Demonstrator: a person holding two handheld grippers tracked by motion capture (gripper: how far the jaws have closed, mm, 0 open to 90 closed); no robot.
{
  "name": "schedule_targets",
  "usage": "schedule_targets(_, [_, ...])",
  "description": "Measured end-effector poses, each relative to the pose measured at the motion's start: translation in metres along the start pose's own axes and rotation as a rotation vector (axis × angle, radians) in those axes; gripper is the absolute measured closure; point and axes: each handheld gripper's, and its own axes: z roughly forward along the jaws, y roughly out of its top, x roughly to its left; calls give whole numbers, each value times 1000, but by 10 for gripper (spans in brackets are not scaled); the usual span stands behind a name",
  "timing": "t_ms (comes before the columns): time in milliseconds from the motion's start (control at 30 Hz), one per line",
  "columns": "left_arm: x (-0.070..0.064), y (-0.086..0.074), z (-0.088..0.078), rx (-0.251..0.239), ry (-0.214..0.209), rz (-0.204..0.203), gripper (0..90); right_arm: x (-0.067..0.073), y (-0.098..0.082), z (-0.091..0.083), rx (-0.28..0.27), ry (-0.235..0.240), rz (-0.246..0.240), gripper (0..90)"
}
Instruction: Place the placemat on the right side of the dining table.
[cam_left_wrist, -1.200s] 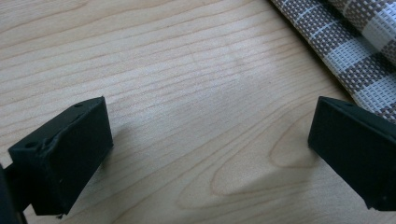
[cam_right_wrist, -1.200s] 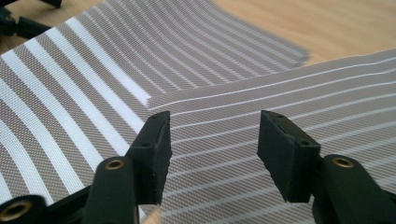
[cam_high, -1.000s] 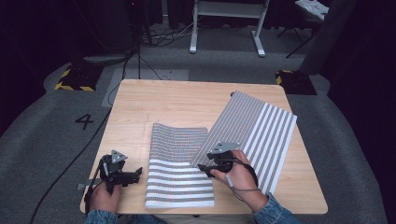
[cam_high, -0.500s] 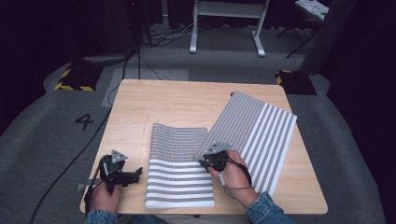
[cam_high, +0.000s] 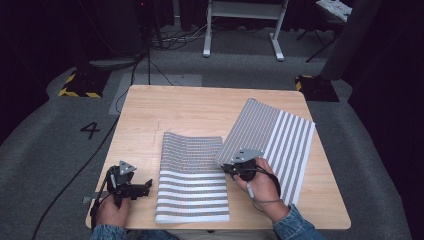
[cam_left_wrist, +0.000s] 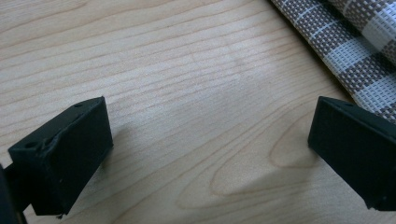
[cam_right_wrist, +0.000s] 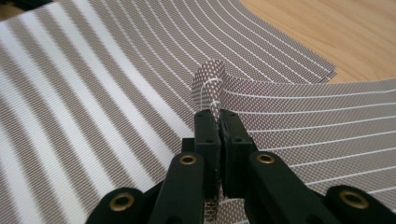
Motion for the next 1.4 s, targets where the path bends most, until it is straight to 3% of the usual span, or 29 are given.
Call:
schedule_targets(167, [0, 0, 0, 0, 0, 0, 0, 4, -12, -30, 6, 39, -28, 876])
schedule_targets(233, [0, 0, 0, -2, -1, -2, 0, 5, -20, -40, 11, 64, -21, 873])
schedule_targets(467, [0, 0, 1, -2, 1, -5, 0, 3, -52, -71, 36, 79, 35, 862])
schedule_targets(700, [0, 0, 1, -1, 0, -4, 0, -2, -81, -90, 40, 81, 124, 856])
schedule_targets(933, [0, 0, 1, -1, 1, -5, 0, 1, -103, -90, 64, 98, 161, 845])
schedule_targets(1033, [0, 0, 1, -1, 1, -4, 0, 4, -107, -89, 61, 117, 194, 772])
schedule_targets(1100, [0, 0, 1, -1, 1, -5, 0, 8, -107, -88, 67, 143, 210, 657])
schedule_targets(1200, [0, 0, 1, -1, 0, -5, 0, 13, -101, -94, 18, 165, 164, 527])
schedule_targets(1267, [0, 0, 1, 0, -1, -3, 0, 14, -95, -102, -15, 173, 170, 488])
schedule_targets(1333, [0, 0, 1, -2, 1, -5, 0, 8, -91, -111, -45, 133, 196, 463])
schedule_targets(1400, [0, 0, 1, -1, 0, -5, 0, -5, -90, -120, -53, 57, 214, 458])
